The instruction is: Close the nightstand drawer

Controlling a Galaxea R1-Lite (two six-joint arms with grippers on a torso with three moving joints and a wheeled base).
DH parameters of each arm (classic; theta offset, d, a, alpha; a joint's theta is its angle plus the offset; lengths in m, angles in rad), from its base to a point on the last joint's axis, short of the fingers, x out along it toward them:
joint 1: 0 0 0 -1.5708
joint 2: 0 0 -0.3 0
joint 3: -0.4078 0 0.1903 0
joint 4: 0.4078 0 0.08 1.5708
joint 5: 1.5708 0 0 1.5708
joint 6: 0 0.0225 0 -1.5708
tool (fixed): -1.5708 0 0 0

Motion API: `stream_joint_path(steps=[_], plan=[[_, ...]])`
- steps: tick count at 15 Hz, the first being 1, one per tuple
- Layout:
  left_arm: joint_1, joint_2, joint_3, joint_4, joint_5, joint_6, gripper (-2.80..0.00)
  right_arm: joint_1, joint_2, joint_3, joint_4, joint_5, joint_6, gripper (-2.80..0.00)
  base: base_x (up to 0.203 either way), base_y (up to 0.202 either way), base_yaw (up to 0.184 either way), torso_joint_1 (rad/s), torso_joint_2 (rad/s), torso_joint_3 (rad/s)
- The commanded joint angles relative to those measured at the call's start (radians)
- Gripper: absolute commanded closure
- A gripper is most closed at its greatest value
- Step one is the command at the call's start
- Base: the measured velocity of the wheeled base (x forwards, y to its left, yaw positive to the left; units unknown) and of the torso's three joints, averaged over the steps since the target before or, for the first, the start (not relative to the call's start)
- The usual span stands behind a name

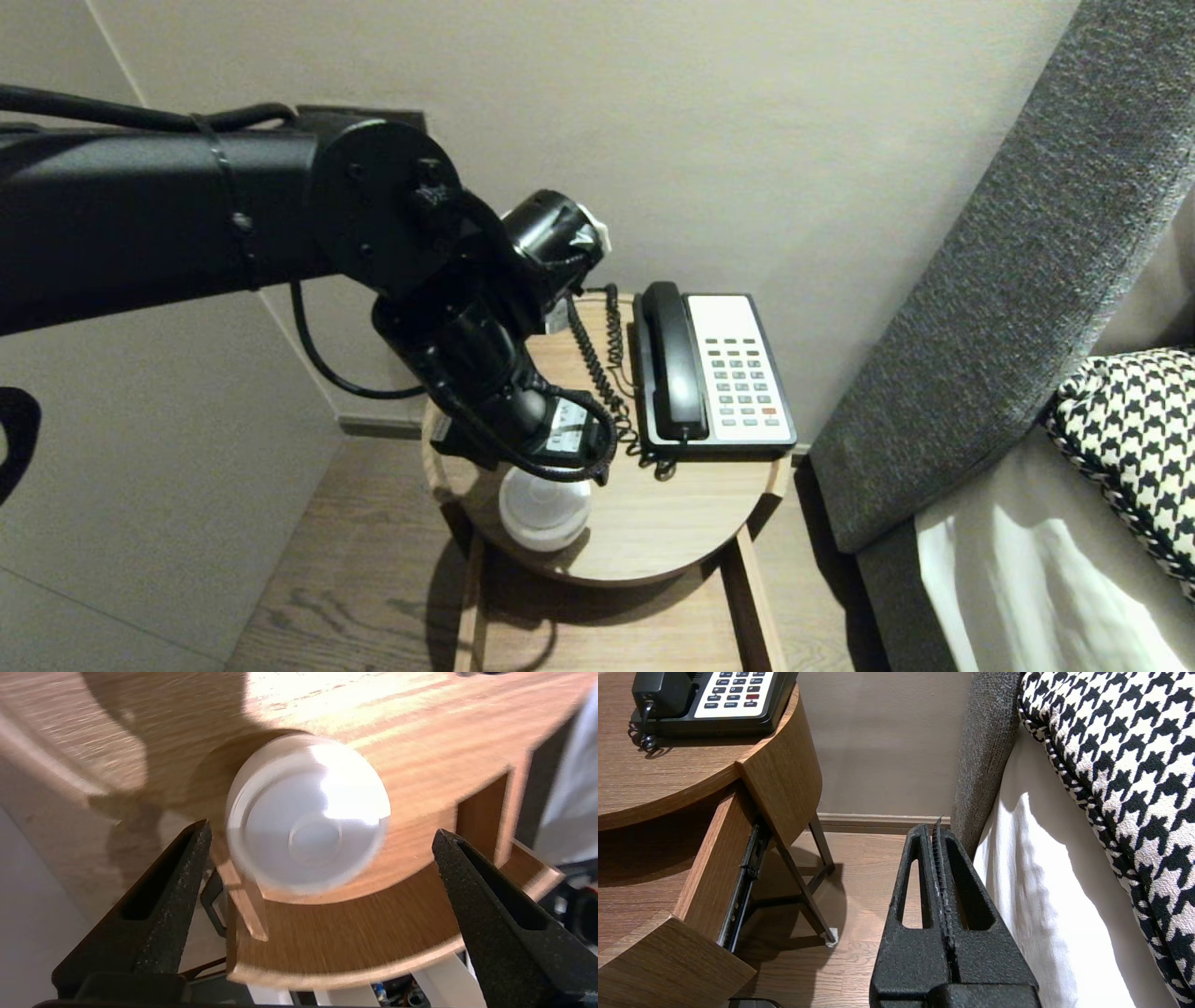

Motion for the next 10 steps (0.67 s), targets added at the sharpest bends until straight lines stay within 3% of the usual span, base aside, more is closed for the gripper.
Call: stream_joint_path(steps=[1, 2, 6, 10], plan=[[0.005, -0.103, 0.006, 0.016, 0.001, -0.003, -2.8, 0.001, 0.001, 0.04, -0.001, 0.0, 0.0, 0.0, 0.0, 0.0, 0.0, 0.0, 0.0, 0.0], [0.011, -0.151, 0.014, 0.029, 0.0, -0.004, 0.0, 0.001, 0.001, 0.04, -0.001, 0.0, 0.0, 0.0, 0.0, 0.0, 0.0, 0.0, 0.0, 0.0], [0.053, -0.365, 0.074, 0.092, 0.006, -0.008, 0.0, 0.001, 0.001, 0.04, -0.001, 0.0, 0.0, 0.0, 0.0, 0.0, 0.0, 0.0, 0.0, 0.0], [0.1, -0.631, 0.28, 0.146, 0.003, -0.005, 0.0, 0.001, 0.001, 0.04, -0.001, 0.0, 0.0, 0.0, 0.0, 0.0, 0.0, 0.0, 0.0, 0.0]])
